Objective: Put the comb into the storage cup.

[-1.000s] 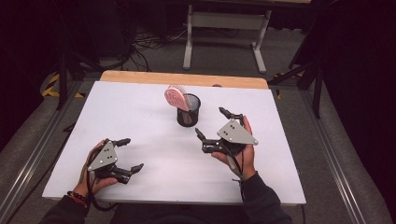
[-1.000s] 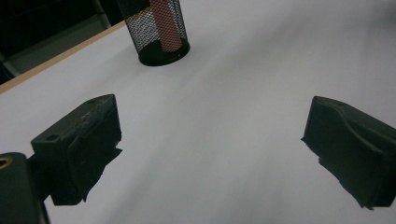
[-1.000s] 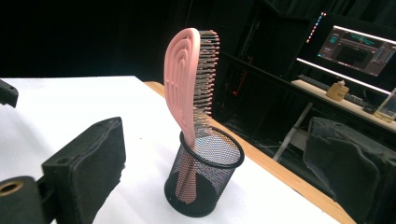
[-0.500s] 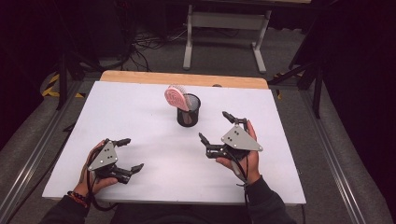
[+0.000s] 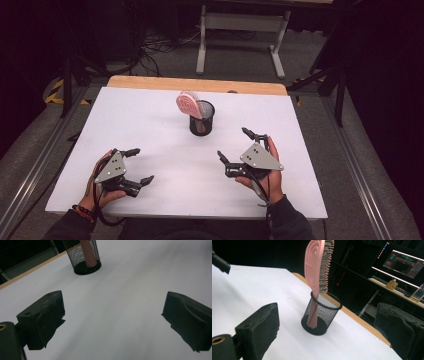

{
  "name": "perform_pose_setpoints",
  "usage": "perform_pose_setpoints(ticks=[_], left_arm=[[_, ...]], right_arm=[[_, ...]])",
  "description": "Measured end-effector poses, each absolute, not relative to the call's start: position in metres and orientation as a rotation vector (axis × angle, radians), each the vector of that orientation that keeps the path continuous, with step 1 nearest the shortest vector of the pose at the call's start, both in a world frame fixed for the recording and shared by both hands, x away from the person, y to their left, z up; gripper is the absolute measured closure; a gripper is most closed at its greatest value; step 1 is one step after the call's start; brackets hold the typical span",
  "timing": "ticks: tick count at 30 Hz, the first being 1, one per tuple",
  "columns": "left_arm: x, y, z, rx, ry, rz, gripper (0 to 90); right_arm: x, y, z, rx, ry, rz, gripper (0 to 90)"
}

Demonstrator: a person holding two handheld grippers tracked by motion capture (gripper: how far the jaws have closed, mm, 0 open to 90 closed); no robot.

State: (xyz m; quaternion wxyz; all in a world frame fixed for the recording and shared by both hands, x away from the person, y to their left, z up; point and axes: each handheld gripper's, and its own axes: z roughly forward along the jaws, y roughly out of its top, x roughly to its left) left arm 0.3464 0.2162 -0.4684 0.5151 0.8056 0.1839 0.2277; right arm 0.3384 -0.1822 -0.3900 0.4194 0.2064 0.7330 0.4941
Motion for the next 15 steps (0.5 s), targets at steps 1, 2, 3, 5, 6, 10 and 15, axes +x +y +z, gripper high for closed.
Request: perform_pose_setpoints(ticks=[1, 2, 3, 5, 6, 10, 15], left_arm=[[0.346, 0.216, -0.468, 1.935, 0.442, 0.547, 5.0], [0.346, 0.216, -0.468, 1.935, 0.442, 0.545, 5.0], [0.347, 0.216, -0.469, 1.936, 0.442, 0.547, 4.9], [0.347, 0.216, -0.469, 1.938, 0.440, 0.548, 4.9], [0.347, 0.216, -0.469, 1.938, 0.440, 0.547, 5.0], [0.346, 0.216, -0.469, 1.942, 0.441, 0.545, 5.0], [0.347, 0.215, -0.469, 1.945, 0.438, 0.546, 5.0]], right_arm=[[0.337, -0.184, -0.392, 0.515, 1.842, 1.236, 6.6], [0.336, -0.184, -0.393, 0.516, 1.843, 1.234, 6.6], [0.334, -0.185, -0.394, 0.515, 1.845, 1.233, 6.6], [0.332, -0.188, -0.397, 0.513, 1.851, 1.228, 6.6], [0.331, -0.190, -0.399, 0.512, 1.854, 1.228, 6.6], [0.327, -0.196, -0.406, 0.501, 1.867, 1.222, 6.6], [0.324, -0.204, -0.414, 0.509, 1.883, 1.218, 6.6]])
